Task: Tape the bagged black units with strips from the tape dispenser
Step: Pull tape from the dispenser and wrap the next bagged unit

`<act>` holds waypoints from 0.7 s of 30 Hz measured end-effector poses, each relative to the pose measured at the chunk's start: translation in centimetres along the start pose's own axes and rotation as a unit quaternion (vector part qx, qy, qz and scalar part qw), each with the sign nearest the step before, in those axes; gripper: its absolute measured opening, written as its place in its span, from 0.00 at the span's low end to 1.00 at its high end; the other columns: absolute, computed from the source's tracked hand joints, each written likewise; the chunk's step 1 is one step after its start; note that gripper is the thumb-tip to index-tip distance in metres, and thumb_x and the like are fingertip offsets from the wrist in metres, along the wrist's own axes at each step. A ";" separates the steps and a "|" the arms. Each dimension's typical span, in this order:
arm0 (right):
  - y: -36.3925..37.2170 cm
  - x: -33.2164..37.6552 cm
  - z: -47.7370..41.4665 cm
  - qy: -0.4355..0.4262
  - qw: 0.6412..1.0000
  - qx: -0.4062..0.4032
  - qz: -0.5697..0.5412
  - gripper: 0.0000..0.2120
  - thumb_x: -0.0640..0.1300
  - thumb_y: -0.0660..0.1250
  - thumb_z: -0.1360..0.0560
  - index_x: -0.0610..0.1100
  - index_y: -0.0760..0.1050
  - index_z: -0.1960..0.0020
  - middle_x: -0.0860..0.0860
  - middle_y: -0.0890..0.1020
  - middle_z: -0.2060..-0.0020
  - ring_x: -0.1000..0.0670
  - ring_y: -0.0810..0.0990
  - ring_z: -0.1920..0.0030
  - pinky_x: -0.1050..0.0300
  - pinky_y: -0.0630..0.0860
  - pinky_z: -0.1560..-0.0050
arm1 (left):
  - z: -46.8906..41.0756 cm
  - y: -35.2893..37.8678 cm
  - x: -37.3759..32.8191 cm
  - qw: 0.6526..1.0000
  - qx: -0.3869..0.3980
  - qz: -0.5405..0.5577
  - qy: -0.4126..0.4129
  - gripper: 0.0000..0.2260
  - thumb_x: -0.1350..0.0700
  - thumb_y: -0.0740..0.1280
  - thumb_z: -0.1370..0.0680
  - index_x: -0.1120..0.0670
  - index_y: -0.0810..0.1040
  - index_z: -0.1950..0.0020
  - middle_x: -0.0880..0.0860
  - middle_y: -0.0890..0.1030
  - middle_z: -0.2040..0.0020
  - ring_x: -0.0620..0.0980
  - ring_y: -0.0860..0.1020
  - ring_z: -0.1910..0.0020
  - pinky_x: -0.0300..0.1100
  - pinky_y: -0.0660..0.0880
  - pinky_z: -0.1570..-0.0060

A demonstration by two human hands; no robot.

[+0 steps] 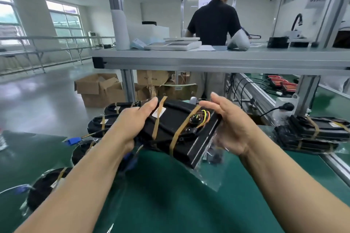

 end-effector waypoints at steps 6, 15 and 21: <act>5.3 -1.4 -7.1 -0.069 0.988 -0.073 0.119 0.23 0.41 0.70 0.22 0.55 0.66 0.32 0.53 0.78 0.43 0.49 0.80 0.50 0.46 0.85 0.55 | -7.2 -7.6 -1.9 0.993 -0.103 -0.030 -0.039 0.52 0.26 0.70 0.46 0.61 0.74 0.33 0.64 0.79 0.38 0.67 0.79 0.41 0.64 0.74 0.39; 5.6 -2.0 -19.7 -0.048 0.958 -0.160 0.235 0.27 0.31 0.59 0.21 0.44 0.65 0.24 0.45 0.79 0.41 0.47 0.79 0.54 0.53 0.81 0.52 | -15.6 -9.8 -2.7 0.986 -0.110 -0.124 0.031 0.12 0.52 0.66 0.20 0.61 0.79 0.47 0.59 0.82 0.53 0.51 0.80 0.64 0.41 0.75 0.67; 2.6 -1.3 -21.9 -0.029 0.927 -0.248 0.280 0.23 0.32 0.54 0.21 0.42 0.71 0.29 0.49 0.73 0.63 0.52 0.67 0.68 0.60 0.66 0.67 | -18.9 -7.1 -1.3 0.989 -0.059 -0.137 -0.003 0.12 0.60 0.67 0.20 0.65 0.74 0.39 0.63 0.81 0.44 0.58 0.79 0.48 0.48 0.74 0.48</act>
Point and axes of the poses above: each hand's wrist, its own z-axis away from the middle knuckle, its own y-axis out of the palm, x = y × z, the point moved 4 cm from there along -z, towards the middle knuckle
